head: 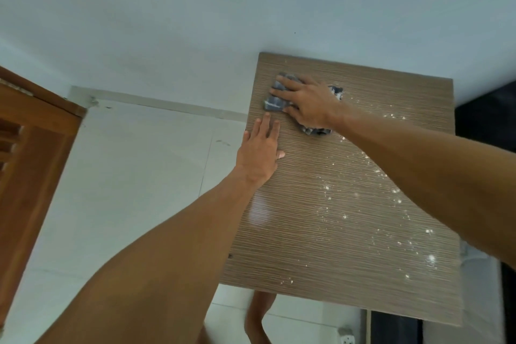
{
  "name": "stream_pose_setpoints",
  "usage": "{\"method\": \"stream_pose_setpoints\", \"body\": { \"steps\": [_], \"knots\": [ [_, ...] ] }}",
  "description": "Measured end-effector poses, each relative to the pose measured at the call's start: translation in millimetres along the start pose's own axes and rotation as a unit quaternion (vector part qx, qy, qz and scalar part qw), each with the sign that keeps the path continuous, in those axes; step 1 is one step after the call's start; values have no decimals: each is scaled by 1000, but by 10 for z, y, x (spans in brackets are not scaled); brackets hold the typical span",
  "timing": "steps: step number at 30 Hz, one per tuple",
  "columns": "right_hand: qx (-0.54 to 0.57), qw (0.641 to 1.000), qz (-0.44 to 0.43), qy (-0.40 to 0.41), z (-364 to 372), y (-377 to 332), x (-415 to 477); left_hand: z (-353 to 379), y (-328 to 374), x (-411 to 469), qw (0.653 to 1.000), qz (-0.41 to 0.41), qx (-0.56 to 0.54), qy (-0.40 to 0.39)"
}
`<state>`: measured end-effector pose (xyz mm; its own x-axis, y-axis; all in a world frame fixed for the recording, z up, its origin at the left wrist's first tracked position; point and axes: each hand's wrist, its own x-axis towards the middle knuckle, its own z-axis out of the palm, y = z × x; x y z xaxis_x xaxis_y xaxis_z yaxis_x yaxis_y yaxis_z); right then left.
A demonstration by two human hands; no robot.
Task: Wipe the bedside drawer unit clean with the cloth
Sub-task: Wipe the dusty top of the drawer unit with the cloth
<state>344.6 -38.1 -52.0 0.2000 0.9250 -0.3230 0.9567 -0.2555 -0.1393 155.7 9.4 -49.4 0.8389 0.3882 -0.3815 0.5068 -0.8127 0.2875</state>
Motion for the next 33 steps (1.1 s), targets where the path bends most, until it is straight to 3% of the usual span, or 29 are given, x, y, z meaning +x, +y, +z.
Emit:
{"method": "stream_pose_setpoints", "body": {
  "steps": [6, 10, 13, 20, 22, 27, 31, 33],
  "knots": [
    [8, 997, -70, -30, -103, 215, -597, -31, 37, 10, 1000, -6, 2, -12],
    [51, 998, 9, 41, -294, 470, -492, -45, 49, 50, 1000, -5, 11, -22],
    [51, 995, 1, 85, -384, 440, -166, -73, 63, 76, 999, -3, 25, -29],
    [5, 991, 132, 14, -178, 120, 246, -124, 96, 189, 999, -2, 29, -43],
    [20, 991, 130, 19, -112, 54, 122, -132, 91, 183, 999, 0, 29, -40],
    [72, 996, 26, 39, -138, 163, -391, -163, 107, 163, 999, 4, 20, -37],
    [84, 988, 97, 87, -249, 583, -602, -120, 64, 166, 999, 9, 18, -39],
    [49, 987, 141, 58, -225, 792, -623, -100, 54, 169, 999, 8, 16, -41]
  ]
}}
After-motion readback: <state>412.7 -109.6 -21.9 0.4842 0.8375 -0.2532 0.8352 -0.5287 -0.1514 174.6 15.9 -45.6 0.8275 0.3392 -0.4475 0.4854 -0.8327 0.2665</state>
